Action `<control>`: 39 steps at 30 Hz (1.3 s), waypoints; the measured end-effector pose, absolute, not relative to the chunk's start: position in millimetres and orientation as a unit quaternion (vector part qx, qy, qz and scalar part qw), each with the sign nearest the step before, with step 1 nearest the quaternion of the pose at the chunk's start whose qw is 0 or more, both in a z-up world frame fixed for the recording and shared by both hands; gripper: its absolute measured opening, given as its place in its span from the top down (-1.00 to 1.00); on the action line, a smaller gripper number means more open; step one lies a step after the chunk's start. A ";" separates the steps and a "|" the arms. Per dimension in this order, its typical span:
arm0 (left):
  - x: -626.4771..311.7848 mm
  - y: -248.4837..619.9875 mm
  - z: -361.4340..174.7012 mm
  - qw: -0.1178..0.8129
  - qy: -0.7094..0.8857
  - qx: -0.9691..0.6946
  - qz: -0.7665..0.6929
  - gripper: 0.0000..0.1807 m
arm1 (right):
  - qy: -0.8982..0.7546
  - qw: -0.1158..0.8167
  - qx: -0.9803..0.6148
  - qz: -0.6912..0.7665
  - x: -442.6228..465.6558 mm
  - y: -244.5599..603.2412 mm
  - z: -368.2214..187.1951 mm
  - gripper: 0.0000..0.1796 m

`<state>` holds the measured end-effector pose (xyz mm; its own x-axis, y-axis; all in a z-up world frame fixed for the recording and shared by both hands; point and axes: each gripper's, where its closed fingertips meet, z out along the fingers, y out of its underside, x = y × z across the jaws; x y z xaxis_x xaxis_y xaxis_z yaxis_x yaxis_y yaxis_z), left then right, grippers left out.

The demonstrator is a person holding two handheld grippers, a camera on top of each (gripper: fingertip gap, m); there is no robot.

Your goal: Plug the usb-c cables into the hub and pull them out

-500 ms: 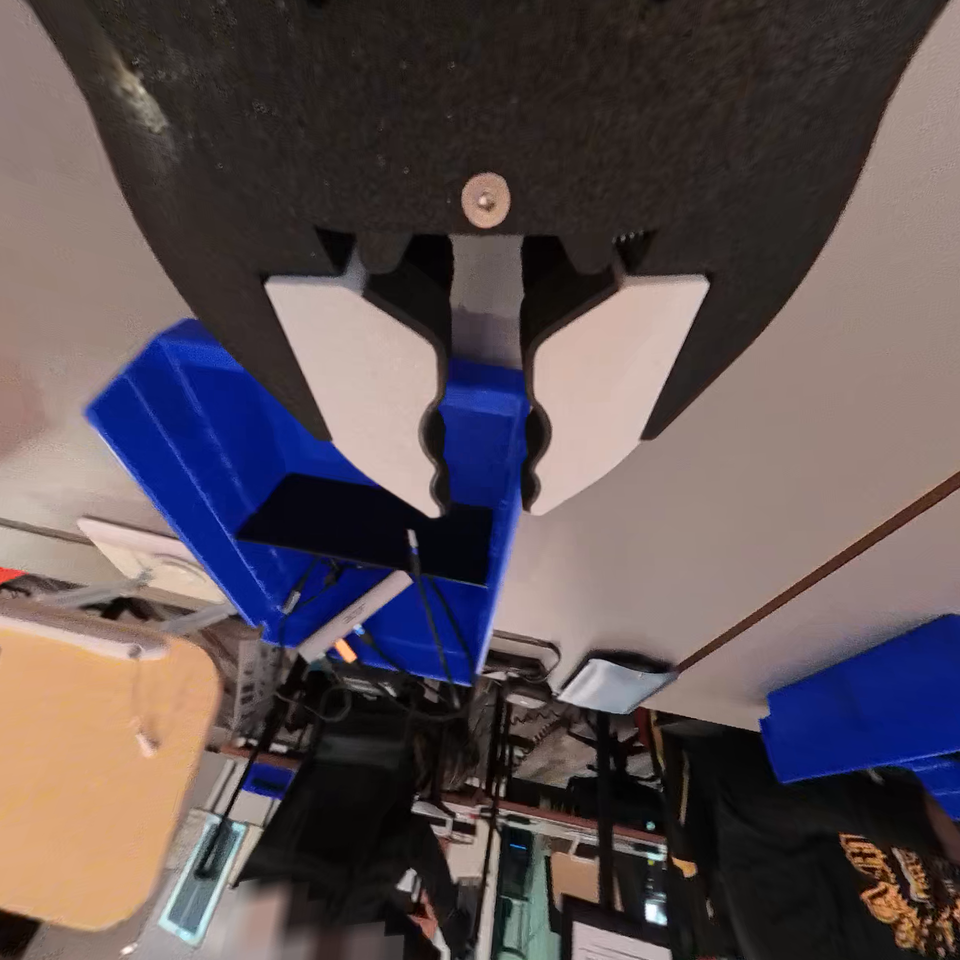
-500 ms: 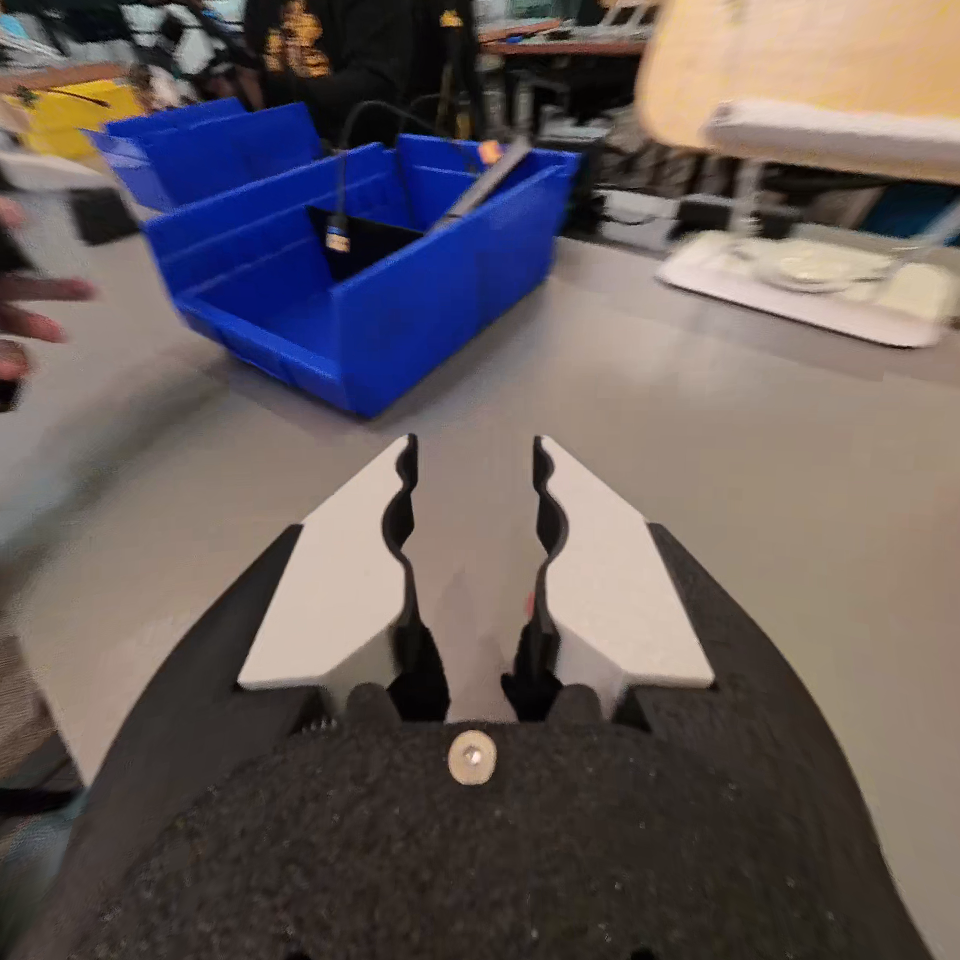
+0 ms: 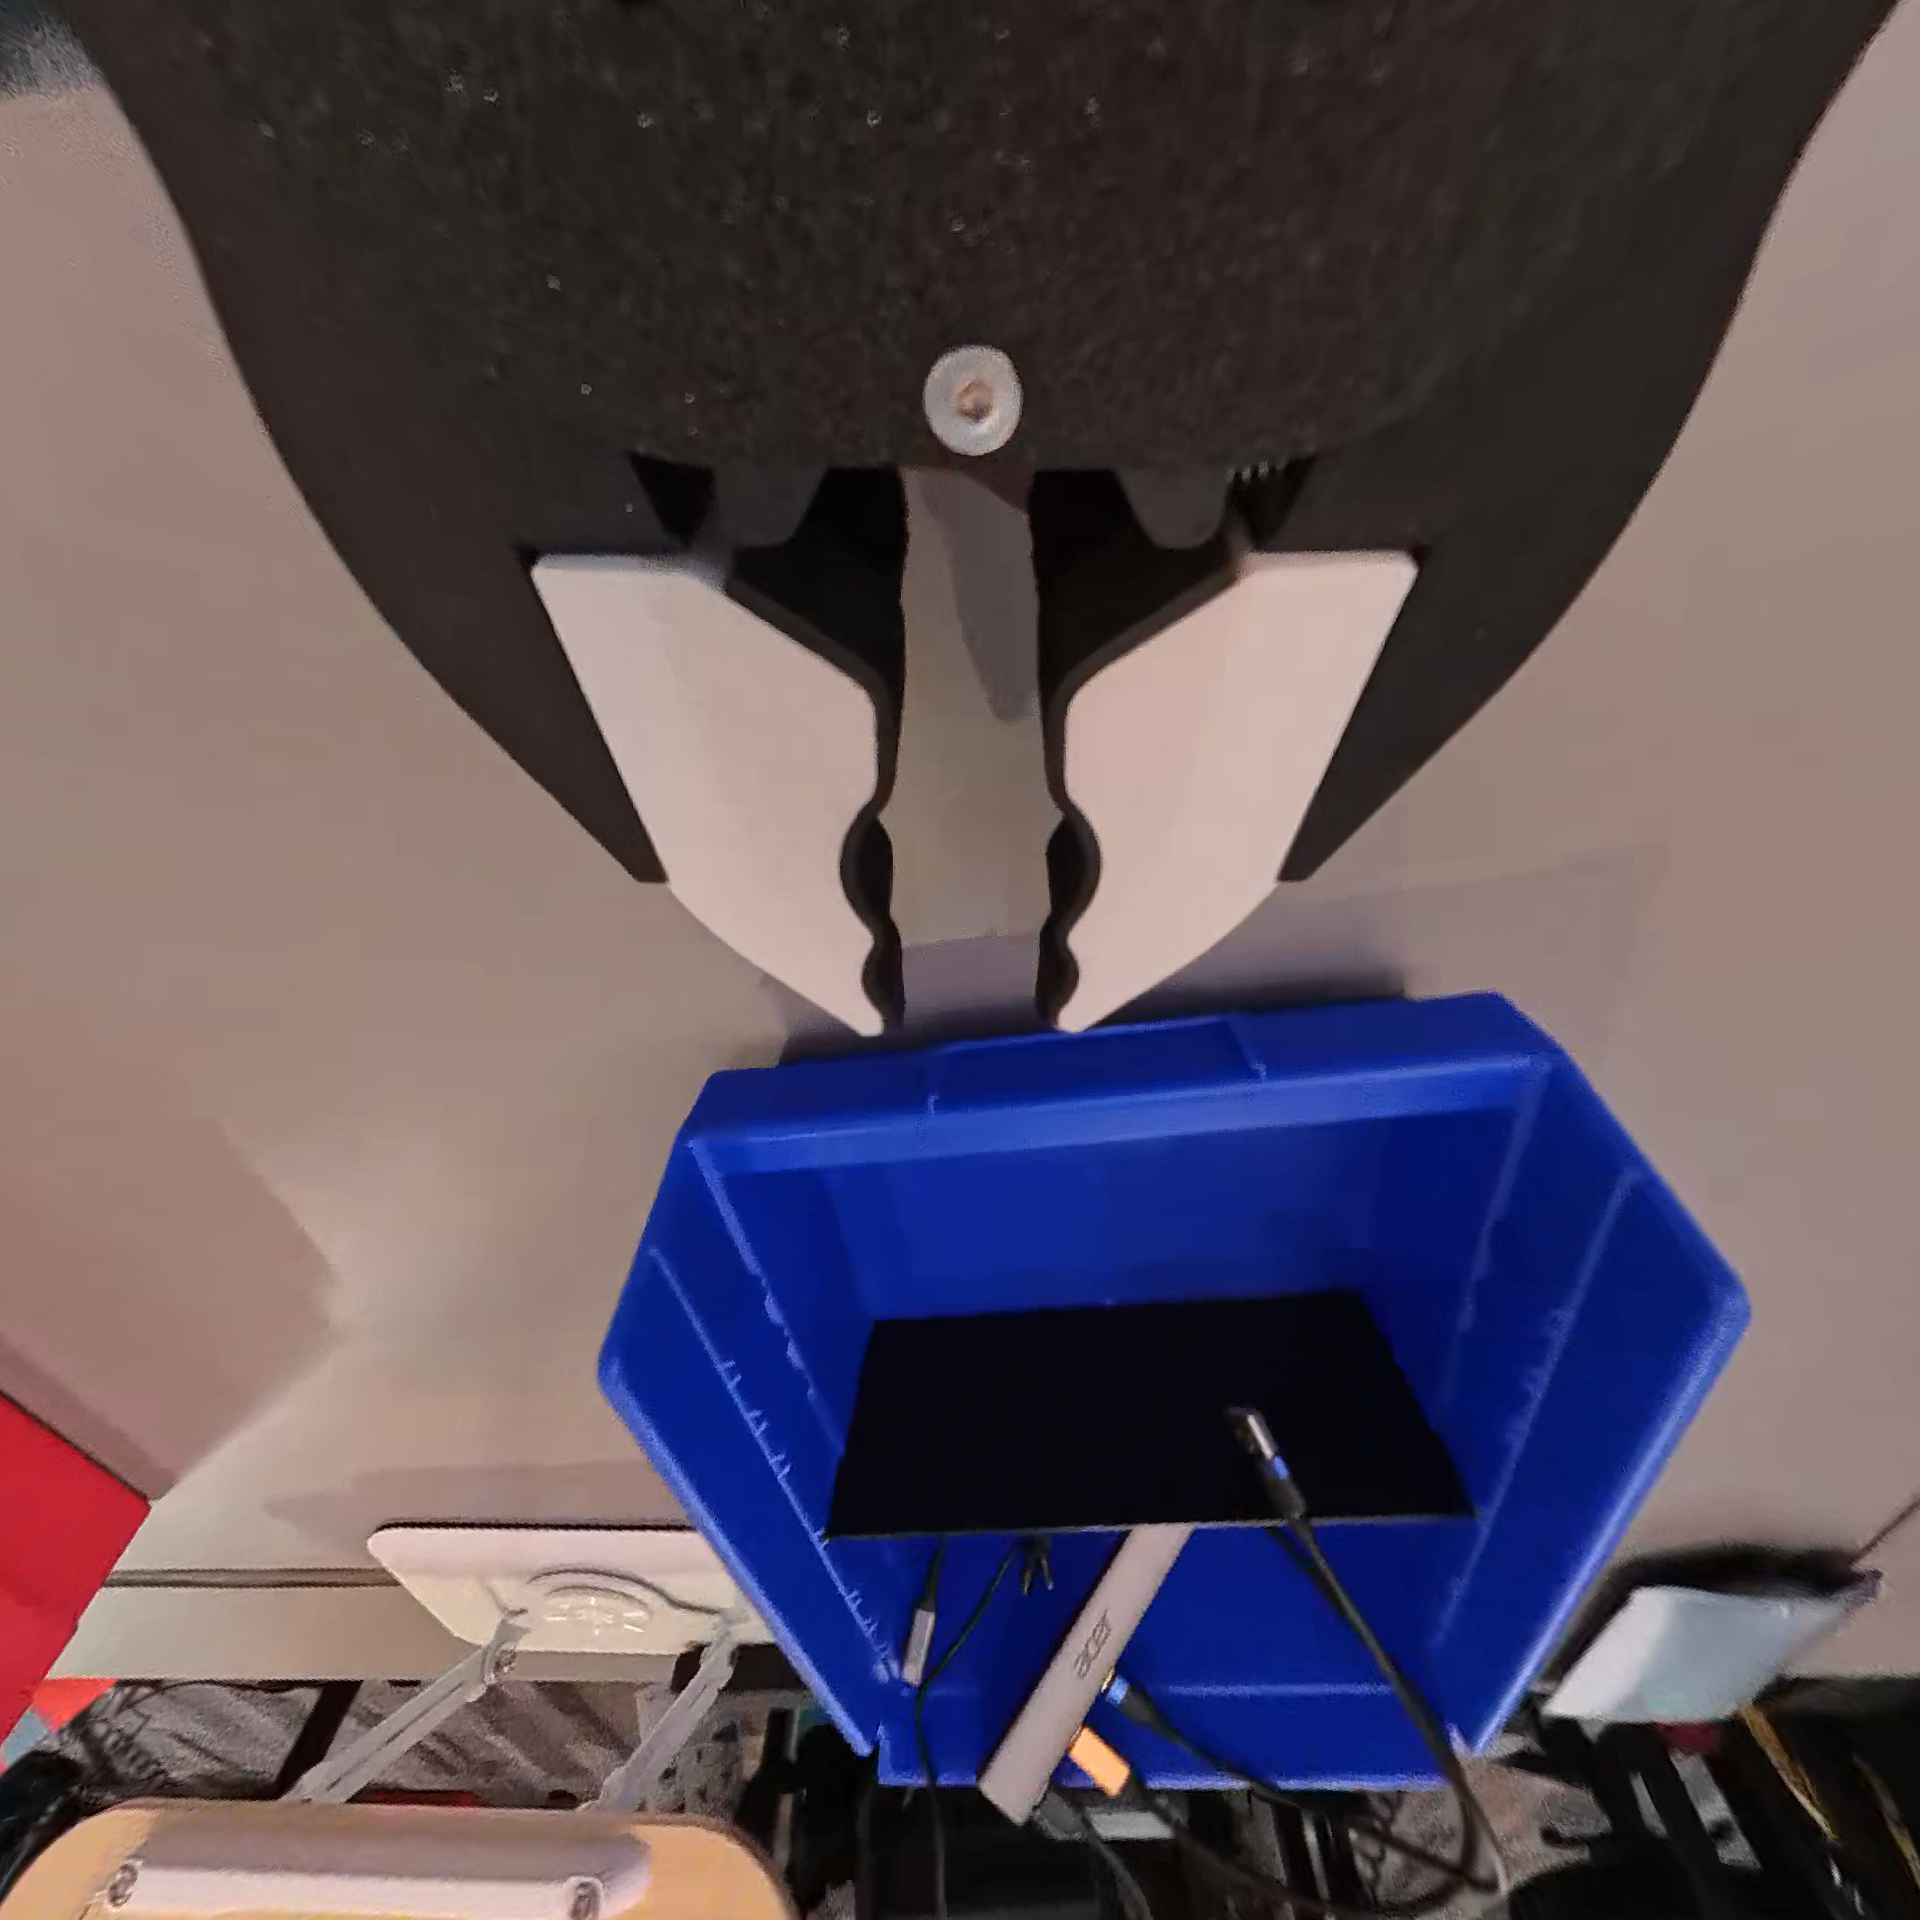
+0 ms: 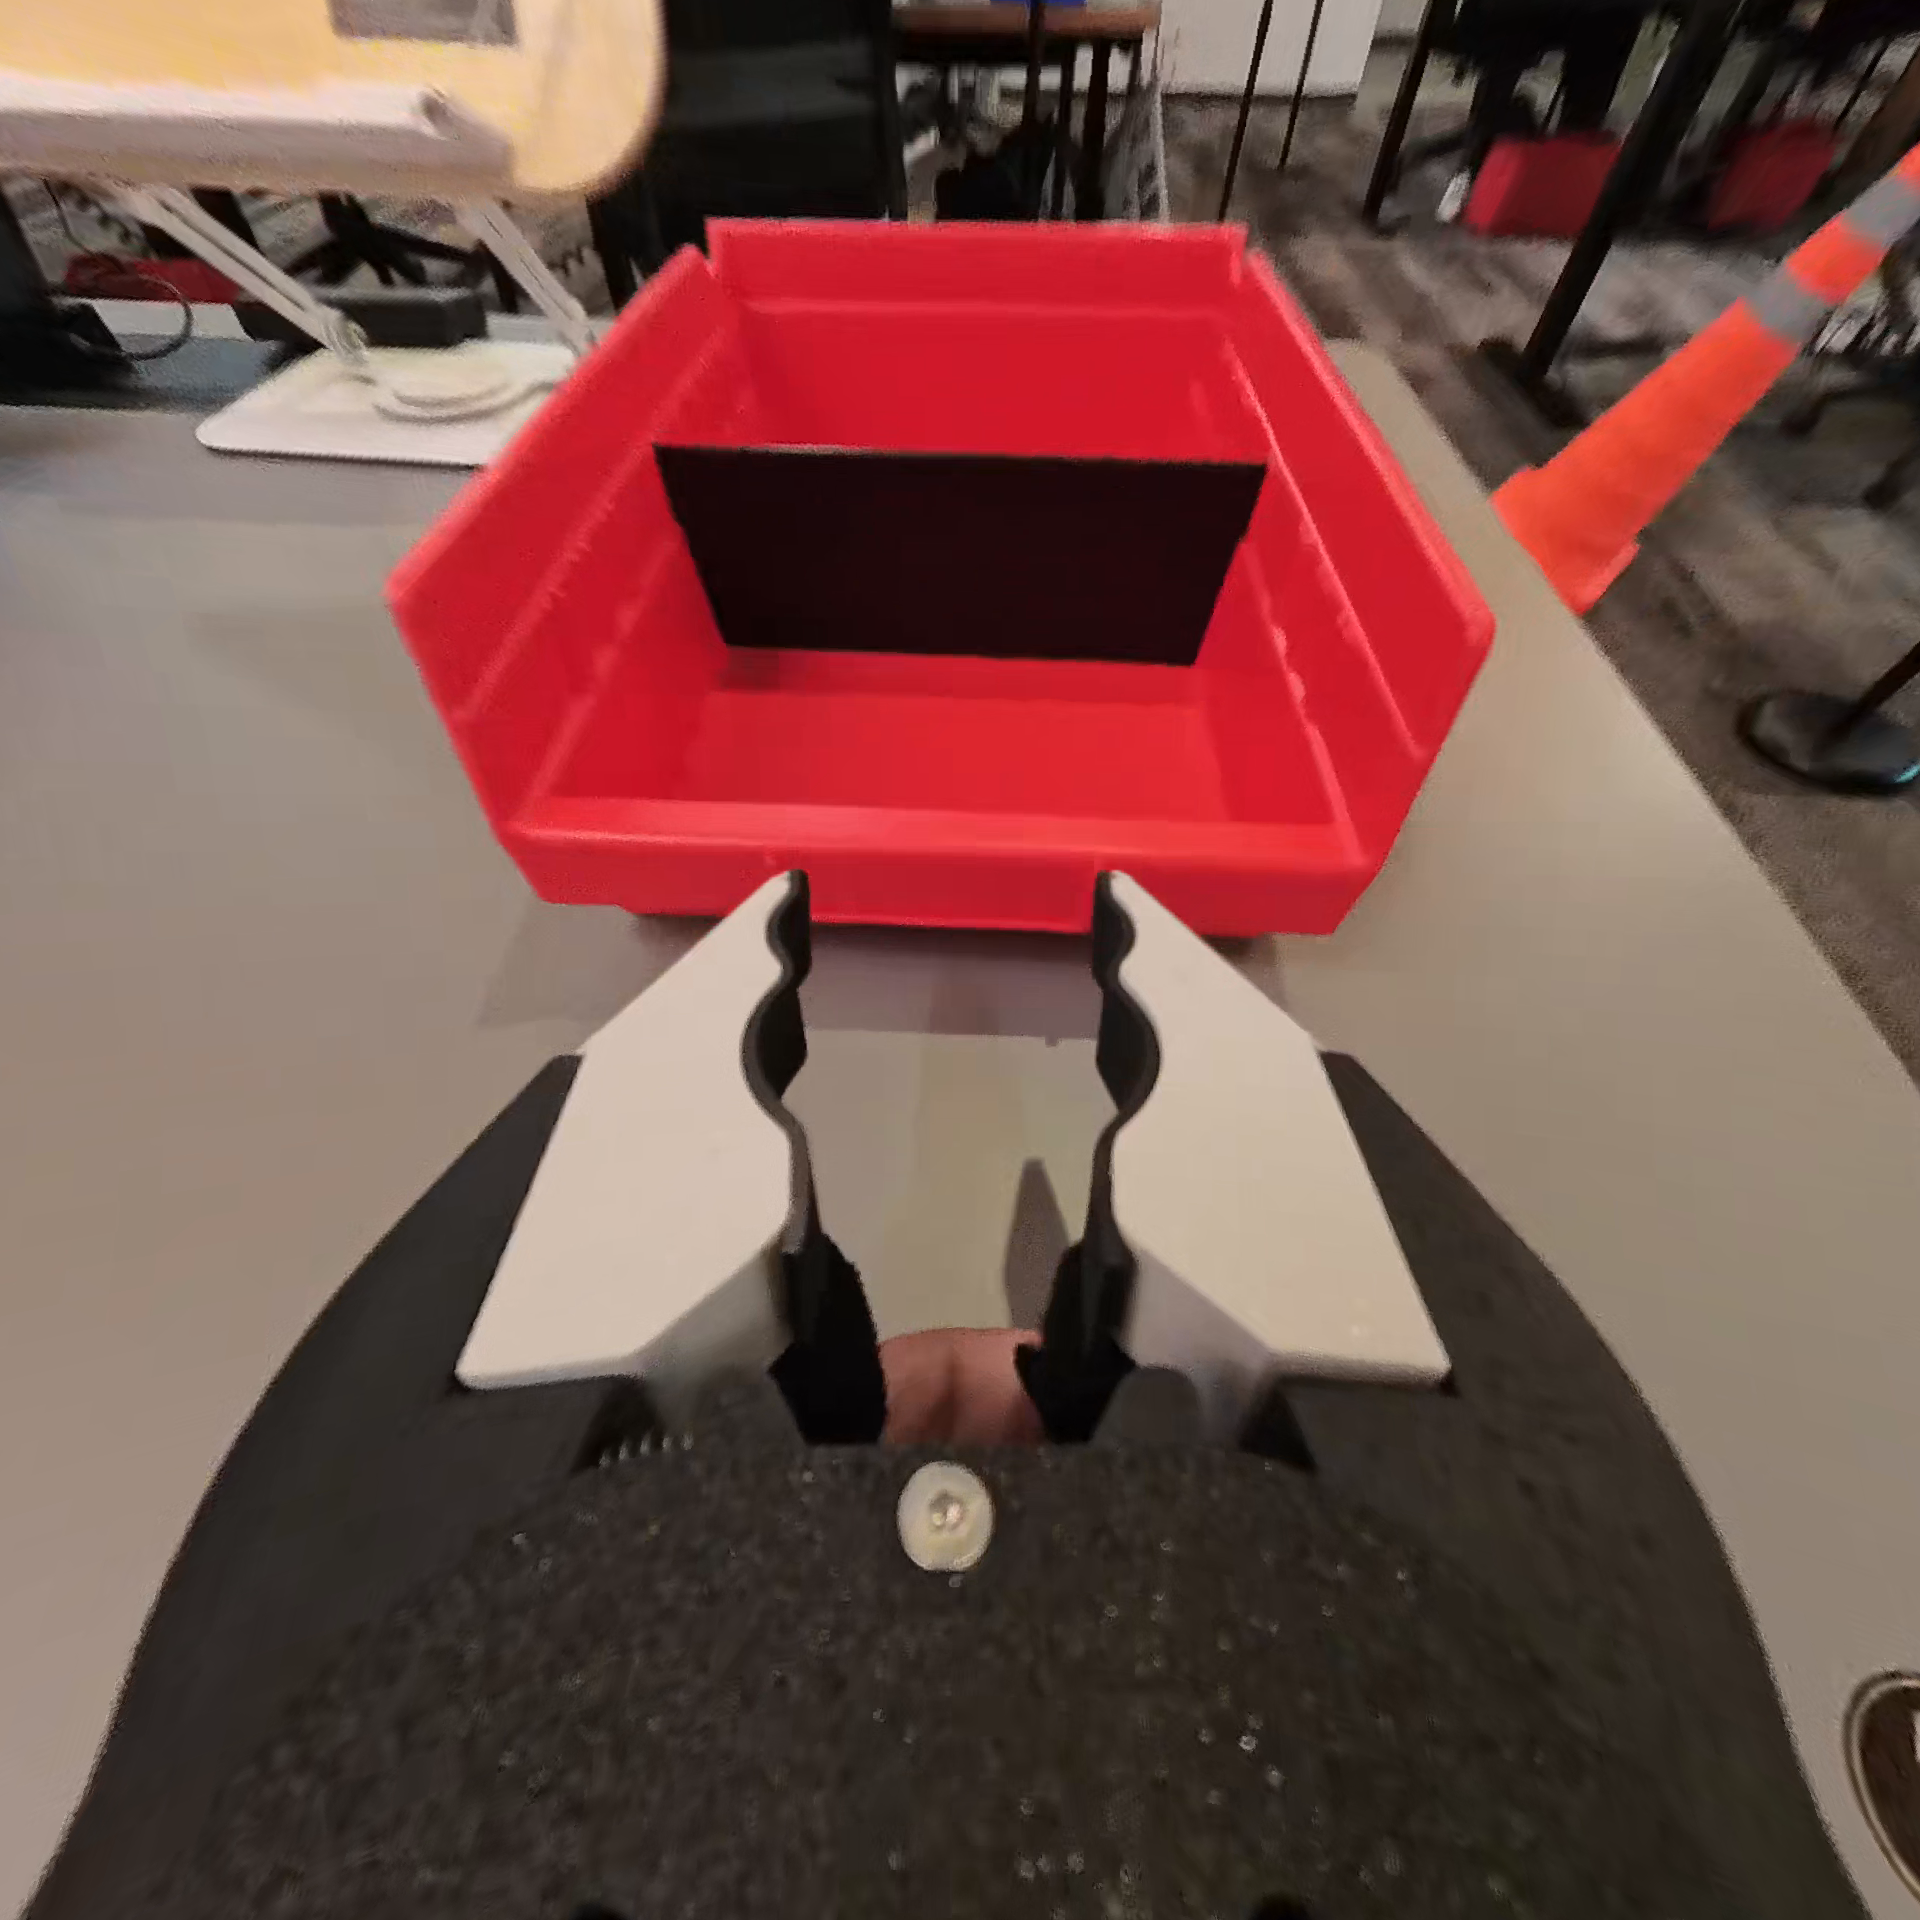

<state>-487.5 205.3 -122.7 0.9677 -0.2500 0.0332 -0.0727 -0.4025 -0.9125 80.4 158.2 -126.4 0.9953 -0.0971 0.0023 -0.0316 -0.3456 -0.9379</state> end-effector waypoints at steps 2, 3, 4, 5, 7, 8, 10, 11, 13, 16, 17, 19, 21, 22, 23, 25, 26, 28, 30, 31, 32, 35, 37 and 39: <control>-481.2 211.2 -123.9 0.540 0.108 -0.831 -0.082 0.73 | 0.049 0.559 -0.828 -0.008 87.2 164.4 -134.4 0.39; -480.0 214.4 -125.2 0.538 0.110 -0.832 -0.085 0.73 | 0.052 0.559 -0.827 0.003 86.4 168.1 -134.3 0.39; -480.1 217.7 -126.2 0.538 0.109 -0.832 -0.087 0.72 | 0.053 0.562 -0.826 0.011 83.4 172.2 -132.8 0.39; -480.8 220.9 -126.8 0.538 0.107 -0.831 -0.091 0.72 | 0.048 0.563 -0.825 0.016 79.0 176.1 -131.7 0.39; -483.3 226.4 -127.7 0.540 0.102 -0.830 -0.100 0.71 | 0.035 0.559 -0.828 0.013 69.9 182.2 -133.5 0.38; -484.6 228.8 -128.6 0.540 0.098 -0.829 -0.106 0.70 | 0.026 0.555 -0.831 0.011 64.5 184.7 -136.1 0.38; -486.4 231.6 -131.6 0.533 0.088 -0.833 -0.120 0.67 | 0.004 0.548 -0.836 0.014 52.5 187.4 -141.4 0.34; -486.2 231.9 -132.8 0.527 0.084 -0.836 -0.128 0.66 | -0.005 0.544 -0.839 0.012 48.5 187.4 -143.3 0.33; -485.8 231.3 -133.3 0.523 0.075 -0.837 -0.142 0.66 | -0.016 0.539 -0.842 0.005 45.0 185.5 -145.6 0.33; -485.5 229.3 -133.4 0.521 0.073 -0.838 -0.143 0.66 | -0.015 0.543 -0.839 0.013 42.1 181.4 -144.3 0.33; -485.5 229.1 -133.5 0.522 0.073 -0.838 -0.141 0.66 | -0.015 0.545 -0.838 0.016 41.4 180.0 -143.5 0.33; -485.2 229.9 -133.7 0.522 0.071 -0.839 -0.136 0.63 | -0.019 0.544 -0.838 0.025 38.2 178.1 -143.1 0.34; -483.3 230.4 -134.3 0.520 0.069 -0.840 -0.135 0.58 | -0.021 0.544 -0.838 0.036 33.4 177.6 -142.2 0.34; -481.1 229.9 -134.3 0.520 0.069 -0.840 -0.139 0.56 | -0.021 0.545 -0.837 0.047 28.7 177.4 -140.6 0.34; -477.9 228.4 -134.0 0.519 0.071 -0.839 -0.146 0.55 | -0.021 0.547 -0.834 0.061 22.1 176.8 -138.3 0.34; -471.2 224.2 -134.4 0.516 0.066 -0.838 -0.166 0.56 | -0.031 0.551 -0.829 0.092 3.3 174.6 -133.6 0.35; -467.5 221.8 -134.5 0.514 0.060 -0.837 -0.176 0.56 | -0.042 0.552 -0.826 0.110 -9.3 172.9 -132.1 0.35; -457.4 217.3 -129.0 0.520 0.064 -0.829 -0.193 0.55 | -0.058 0.545 -0.817 0.177 -42.2 168.4 -129.3 0.35; -448.0 214.5 -117.1 0.535 0.076 -0.817 -0.203 0.55 | -0.073 0.530 -0.810 0.240 -74.5 162.8 -127.0 0.34; -444.3 214.0 -112.7 0.534 0.082 -0.816 -0.205 0.58 | -0.081 0.526 -0.805 0.263 -88.4 159.6 -125.2 0.34; -440.6 214.2 -110.7 0.520 0.086 -0.824 -0.209 0.61 | -0.089 0.522 -0.800 0.283 -100.7 155.7 -124.0 0.33; -432.2 229.9 -100.5 0.473 0.122 -0.848 -0.205 0.53 | -0.125 0.506 -0.784 0.338 -131.7 137.6 -119.1 0.31; -437.1 260.6 -83.0 0.477 0.162 -0.850 -0.154 0.50 | -0.162 0.495 -0.760 0.389 -152.4 119.3 -109.6 0.30; -441.9 300.9 -65.2 0.478 0.218 -0.846 -0.091 0.51 | -0.186 0.493 -0.743 0.413 -163.8 110.8 -103.4 0.30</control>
